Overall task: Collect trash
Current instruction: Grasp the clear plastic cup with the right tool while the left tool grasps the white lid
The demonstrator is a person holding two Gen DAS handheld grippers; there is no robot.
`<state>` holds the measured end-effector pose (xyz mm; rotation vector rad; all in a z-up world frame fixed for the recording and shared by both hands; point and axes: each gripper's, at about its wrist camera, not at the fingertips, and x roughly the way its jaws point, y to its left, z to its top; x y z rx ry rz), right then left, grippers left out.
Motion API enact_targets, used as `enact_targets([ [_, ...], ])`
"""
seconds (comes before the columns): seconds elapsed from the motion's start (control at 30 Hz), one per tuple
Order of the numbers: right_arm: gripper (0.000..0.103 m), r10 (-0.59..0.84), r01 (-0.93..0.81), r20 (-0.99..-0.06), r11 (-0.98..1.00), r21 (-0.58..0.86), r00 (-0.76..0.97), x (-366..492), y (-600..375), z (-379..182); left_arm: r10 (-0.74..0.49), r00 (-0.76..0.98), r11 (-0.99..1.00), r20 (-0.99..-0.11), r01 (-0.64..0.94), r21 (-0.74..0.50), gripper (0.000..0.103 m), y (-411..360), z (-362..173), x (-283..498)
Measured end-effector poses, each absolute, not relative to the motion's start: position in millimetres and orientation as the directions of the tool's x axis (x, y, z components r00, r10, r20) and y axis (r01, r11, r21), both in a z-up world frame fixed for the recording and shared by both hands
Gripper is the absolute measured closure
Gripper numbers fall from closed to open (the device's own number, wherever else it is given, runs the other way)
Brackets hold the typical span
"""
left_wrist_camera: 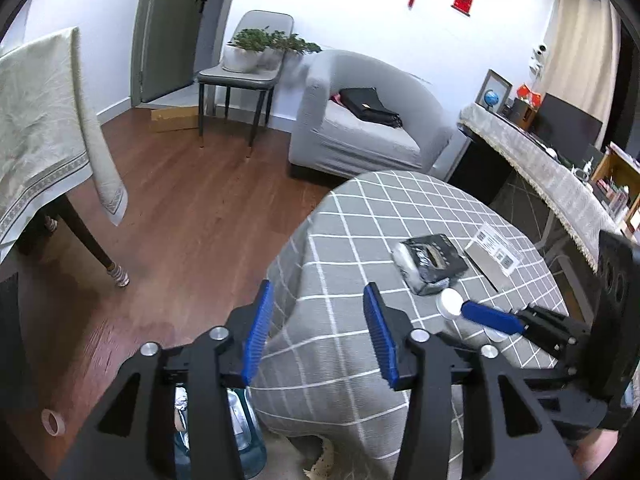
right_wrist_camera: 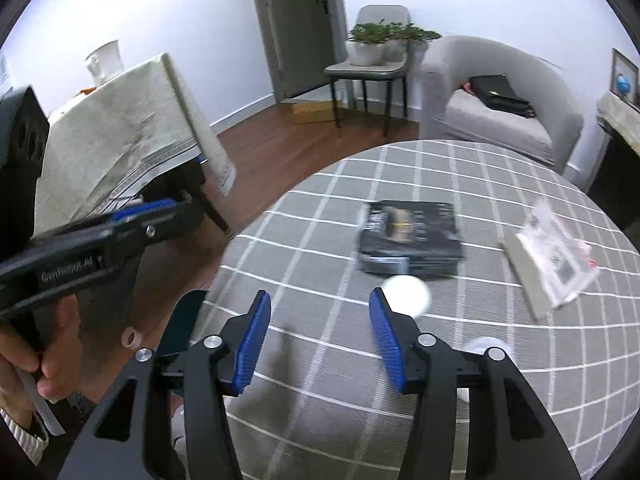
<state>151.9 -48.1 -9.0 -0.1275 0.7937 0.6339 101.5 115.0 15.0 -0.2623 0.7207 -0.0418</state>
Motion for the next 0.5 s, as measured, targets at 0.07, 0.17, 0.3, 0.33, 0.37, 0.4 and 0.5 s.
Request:
enact_targets([
  [0.07, 0.045, 0.467, -0.559, -0.694, 0.822, 0.113, 0.547, 151.5, -58.9, -6.7, -0.136, 0.748, 0.967, -0.649, -0.042, -0.251, 0.05, 106.9, 13.5, 103.5],
  [0.17, 0.043, 0.439, -0.532, -0.695, 0.841, 0.095, 0.569, 152.7, -73.1, -6.5, -0.141, 0.744, 0.968, -0.653, -0.033, -0.247, 0.046, 97.4, 10.4, 106.7],
  [0.3, 0.035, 0.405, -0.49, -0.697, 0.867, 0.087, 0.592, 156.0, -90.9, -8.3, -0.158, 0.728, 0.971, -0.668, -0.01, -0.24, 0.037, 83.6, 3.6, 112.7],
  [0.33, 0.035, 0.39, -0.482, -0.699, 0.873, 0.075, 0.599, 157.0, -95.9, -9.3, -0.162, 0.723, 0.972, -0.672, -0.001, -0.235, 0.037, 78.6, 1.8, 114.3],
  [0.37, 0.034, 0.375, -0.472, -0.702, 0.879, 0.062, 0.605, 158.5, -100.0, -10.5, -0.164, 0.72, 0.974, -0.675, 0.009, -0.227, 0.037, 73.5, 0.5, 115.4],
  [0.4, 0.034, 0.368, -0.465, -0.706, 0.883, 0.062, 0.605, 160.2, -103.4, -11.6, -0.166, 0.718, 0.975, -0.676, 0.016, -0.222, 0.036, 70.1, -0.3, 116.2],
  [0.5, 0.034, 0.355, -0.449, -0.719, 0.891, 0.067, 0.598, 165.0, -113.3, -17.3, -0.176, 0.709, 0.977, -0.683, 0.043, -0.208, 0.034, 56.5, -3.7, 119.2],
])
